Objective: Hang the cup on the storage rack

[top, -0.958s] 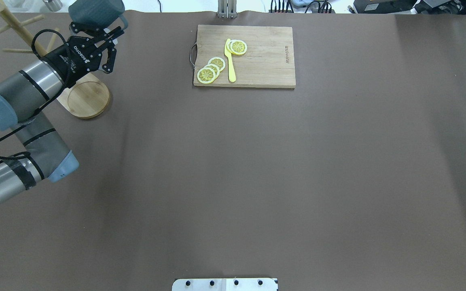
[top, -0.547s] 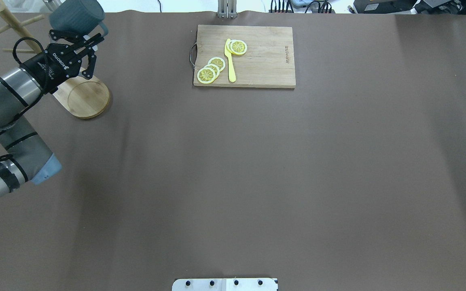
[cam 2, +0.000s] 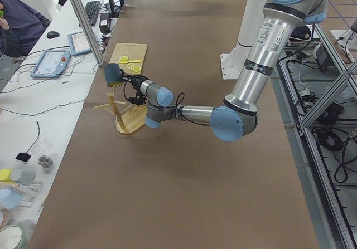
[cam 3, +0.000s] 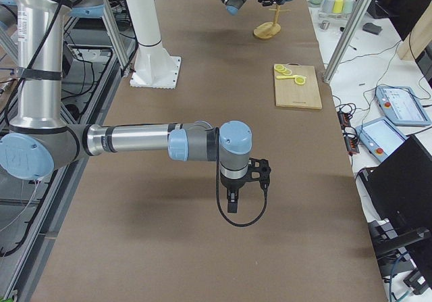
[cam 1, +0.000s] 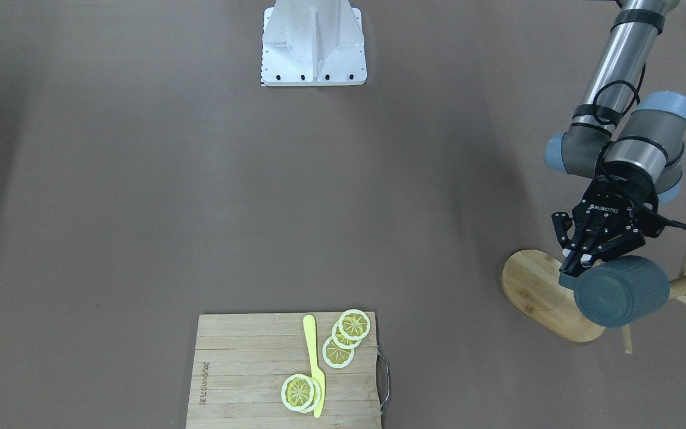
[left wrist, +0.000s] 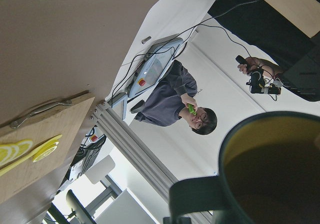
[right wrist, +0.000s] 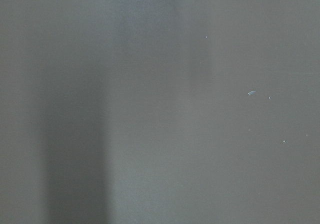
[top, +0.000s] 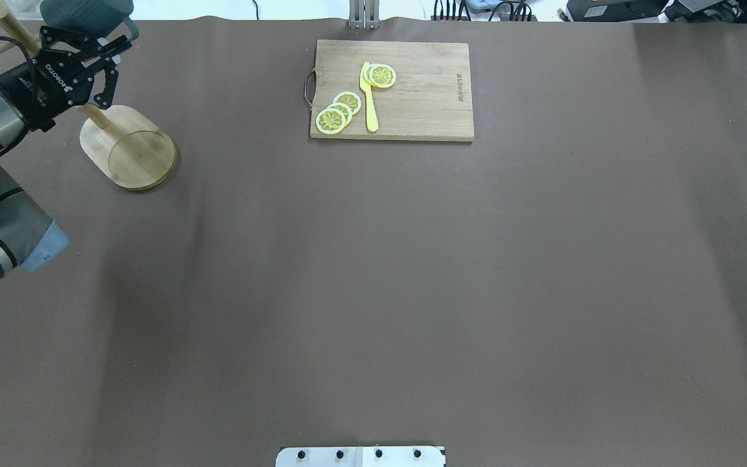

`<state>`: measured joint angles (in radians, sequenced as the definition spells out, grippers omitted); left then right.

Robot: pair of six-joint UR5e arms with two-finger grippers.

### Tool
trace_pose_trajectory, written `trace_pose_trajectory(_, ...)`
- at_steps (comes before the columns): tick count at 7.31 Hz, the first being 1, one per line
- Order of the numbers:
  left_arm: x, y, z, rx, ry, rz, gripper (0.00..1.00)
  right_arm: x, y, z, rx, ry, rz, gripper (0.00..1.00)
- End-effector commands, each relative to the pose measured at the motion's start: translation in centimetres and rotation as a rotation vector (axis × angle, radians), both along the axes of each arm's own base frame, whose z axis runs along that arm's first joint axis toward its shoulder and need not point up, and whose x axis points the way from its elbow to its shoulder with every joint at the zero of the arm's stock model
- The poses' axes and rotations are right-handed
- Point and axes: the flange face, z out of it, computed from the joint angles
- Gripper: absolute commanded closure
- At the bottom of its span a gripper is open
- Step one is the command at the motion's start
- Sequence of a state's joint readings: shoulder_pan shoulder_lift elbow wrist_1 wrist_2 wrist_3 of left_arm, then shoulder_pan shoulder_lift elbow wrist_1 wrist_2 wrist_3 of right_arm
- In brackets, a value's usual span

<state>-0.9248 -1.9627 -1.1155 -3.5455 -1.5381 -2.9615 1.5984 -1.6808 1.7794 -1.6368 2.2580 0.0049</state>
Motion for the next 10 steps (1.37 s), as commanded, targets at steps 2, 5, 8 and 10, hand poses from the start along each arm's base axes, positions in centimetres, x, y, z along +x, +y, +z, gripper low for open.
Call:
trace_pose_trajectory(2,-0.3,0.5,4.3,0.005,0.004,0.002,1.00,0.0,-0.1,-0.1,0.002,0.000,0.001,0.00)
trace_pose_trajectory(5,-0.2,0.4,4.9,-0.005,-0.003,0.002,1.00,0.0,-0.2,-0.2,0.003,0.000,0.001,0.00)
trace_pose_trajectory(8,0.0,0.5,4.9,-0.006,-0.006,0.005,1.00,0.0,-0.2,-0.1,0.002,0.000,0.001,0.00)
trace_pose_trajectory(10,0.2,0.5,5.1,-0.008,-0.007,0.006,1.00,0.0,-0.2,-0.1,0.002,0.000,0.001,0.00)
